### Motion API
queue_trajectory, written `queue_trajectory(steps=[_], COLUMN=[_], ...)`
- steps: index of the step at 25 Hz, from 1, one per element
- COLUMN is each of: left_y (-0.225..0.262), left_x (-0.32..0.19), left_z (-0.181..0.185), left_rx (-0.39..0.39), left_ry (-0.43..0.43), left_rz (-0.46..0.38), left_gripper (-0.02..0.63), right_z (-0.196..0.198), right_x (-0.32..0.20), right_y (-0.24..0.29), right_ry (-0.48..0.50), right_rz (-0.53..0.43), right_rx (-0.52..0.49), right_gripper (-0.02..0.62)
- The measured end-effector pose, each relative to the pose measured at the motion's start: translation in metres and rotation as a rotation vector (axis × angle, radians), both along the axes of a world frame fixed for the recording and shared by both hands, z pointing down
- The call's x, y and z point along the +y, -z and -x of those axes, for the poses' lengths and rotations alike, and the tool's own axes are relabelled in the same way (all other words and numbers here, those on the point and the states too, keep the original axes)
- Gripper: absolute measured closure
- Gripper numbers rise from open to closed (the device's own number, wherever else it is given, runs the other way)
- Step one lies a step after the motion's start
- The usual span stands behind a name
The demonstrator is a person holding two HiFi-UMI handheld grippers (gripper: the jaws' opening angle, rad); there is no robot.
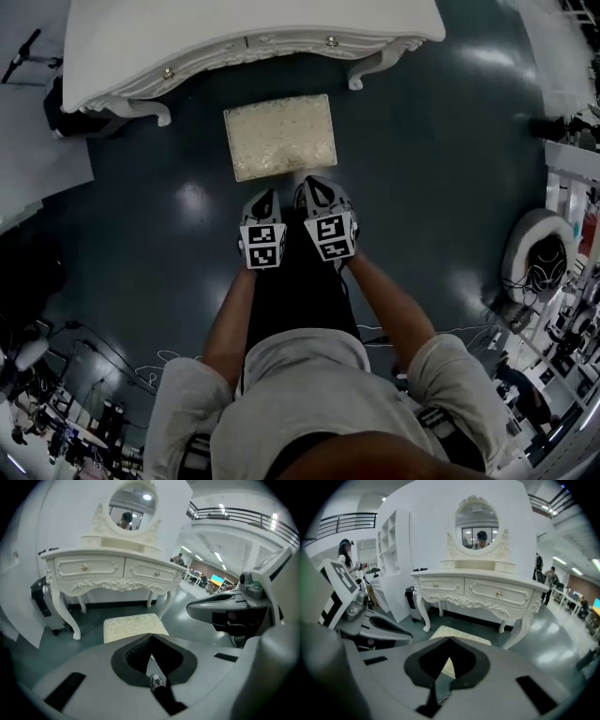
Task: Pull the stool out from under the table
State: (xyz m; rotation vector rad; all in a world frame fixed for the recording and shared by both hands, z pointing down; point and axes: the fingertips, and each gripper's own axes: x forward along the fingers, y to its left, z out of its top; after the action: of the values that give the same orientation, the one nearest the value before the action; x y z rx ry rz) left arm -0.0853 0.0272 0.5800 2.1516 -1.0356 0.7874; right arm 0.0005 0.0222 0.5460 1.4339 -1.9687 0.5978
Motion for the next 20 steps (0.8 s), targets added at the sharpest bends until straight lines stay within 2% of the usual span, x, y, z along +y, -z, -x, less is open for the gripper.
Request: queue_trajectory(steps=[3,5,8,11,14,17,20], left_y=[0.039,0.065,0.098,0.119,0.13,0.158,0.196], left_x=[-0.012,-0.011,-0.016,-0.042,-0.045,-0.033,-0.037], left_z=[0.006,0.01,0.008,-0.008,-0.01,-0.005,-0.014], left_rx=[-0.03,-0.026,0.001,0.051,0.087,0.086,0.119], left_ry=[-0.04,-0.037,-0.054,-0.093,-0.108,-0.129,-0.126], left_rz=[-0.088,-0.113,-0.137,-0.179,-0.157,-0.168,-0.237], left_gripper=[0.601,0.601,0.601,0.601,0.601,0.601,0.601], right_z=[0.015,0.025,0.028,0.019,0.02,0.024,0.015], right_x=[-0.004,0.003,-0.001,-0.029,-0.032,-0.01,-0.009], right_y=[0.034,0.056,0.095,0.134,0.163,0.182,0.207], right_ry=[0.001,0.008,0.001,0.032,0.057,0.021,-0.02], right_rz=[-0.019,-0.02,-0.051,-0.124,-0.153,-0.146,-0.184], right_rx=[0.007,0.014,0.021,0.064,0.098,0.084,0.051], right_gripper=[0.581,0.581,0.58,0.581,0.581,0.581,0.581])
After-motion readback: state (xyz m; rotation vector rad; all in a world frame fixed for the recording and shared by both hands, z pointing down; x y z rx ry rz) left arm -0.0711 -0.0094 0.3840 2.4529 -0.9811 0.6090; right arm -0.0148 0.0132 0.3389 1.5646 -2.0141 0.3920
